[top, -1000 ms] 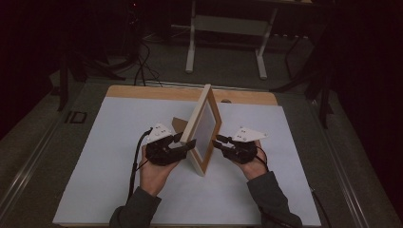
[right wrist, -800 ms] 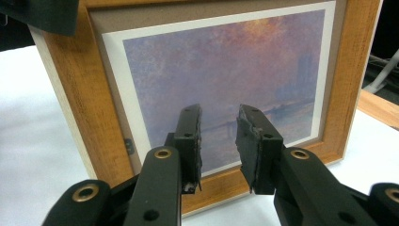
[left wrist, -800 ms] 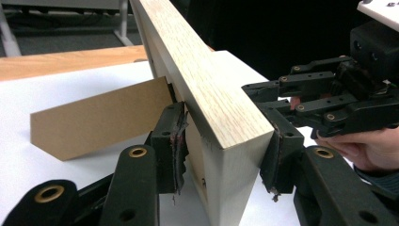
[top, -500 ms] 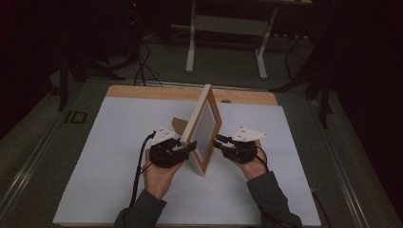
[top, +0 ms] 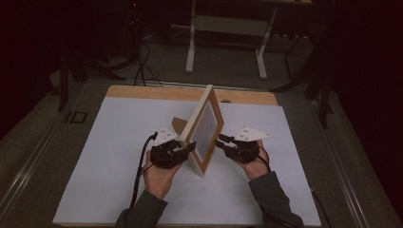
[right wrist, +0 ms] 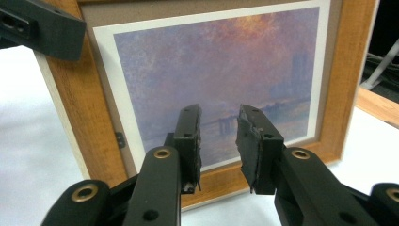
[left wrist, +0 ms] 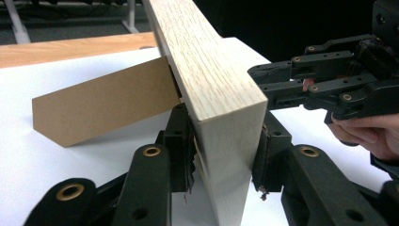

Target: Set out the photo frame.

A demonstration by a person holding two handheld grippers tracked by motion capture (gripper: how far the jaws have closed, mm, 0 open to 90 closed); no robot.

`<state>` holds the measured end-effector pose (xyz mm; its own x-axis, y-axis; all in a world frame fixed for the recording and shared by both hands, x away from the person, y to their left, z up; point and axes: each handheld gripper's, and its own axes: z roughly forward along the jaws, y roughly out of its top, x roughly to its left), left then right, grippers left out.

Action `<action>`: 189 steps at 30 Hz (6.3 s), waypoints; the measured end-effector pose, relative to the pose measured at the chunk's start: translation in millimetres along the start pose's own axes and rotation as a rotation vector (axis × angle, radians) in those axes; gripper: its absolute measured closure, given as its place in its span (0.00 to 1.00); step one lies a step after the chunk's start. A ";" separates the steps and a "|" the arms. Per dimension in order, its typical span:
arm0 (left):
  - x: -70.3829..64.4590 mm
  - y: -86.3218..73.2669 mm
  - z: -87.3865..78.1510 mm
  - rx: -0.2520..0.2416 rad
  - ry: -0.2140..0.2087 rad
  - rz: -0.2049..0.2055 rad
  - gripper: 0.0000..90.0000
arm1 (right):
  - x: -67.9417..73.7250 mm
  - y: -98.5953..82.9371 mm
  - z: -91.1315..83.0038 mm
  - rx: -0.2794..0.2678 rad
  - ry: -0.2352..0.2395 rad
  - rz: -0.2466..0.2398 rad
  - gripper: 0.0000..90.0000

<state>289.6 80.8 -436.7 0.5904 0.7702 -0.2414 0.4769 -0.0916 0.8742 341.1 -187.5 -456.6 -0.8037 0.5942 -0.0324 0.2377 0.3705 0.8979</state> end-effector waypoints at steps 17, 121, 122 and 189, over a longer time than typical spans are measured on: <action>27.0 7.3 -5.0 0.059 -0.113 0.067 0.74 | -4.3 -1.4 -2.4 0.001 -0.015 0.002 0.77; 44.3 -5.4 -26.6 0.073 -0.071 0.017 0.72 | -94.7 25.6 13.4 0.046 -0.030 0.133 0.39; 42.9 -5.6 -26.5 0.072 -0.063 0.017 0.72 | -95.9 26.9 14.5 0.043 -0.024 0.135 0.38; 79.5 17.3 2.8 0.088 -0.034 -0.067 0.75 | -110.0 7.2 3.0 0.011 0.036 0.260 0.62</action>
<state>346.6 138.6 -441.9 0.5766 0.7544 -0.3135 0.5706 -0.0973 0.8154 432.9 -248.1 -447.9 -0.7338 0.6447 0.2142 0.4440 0.2165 0.8695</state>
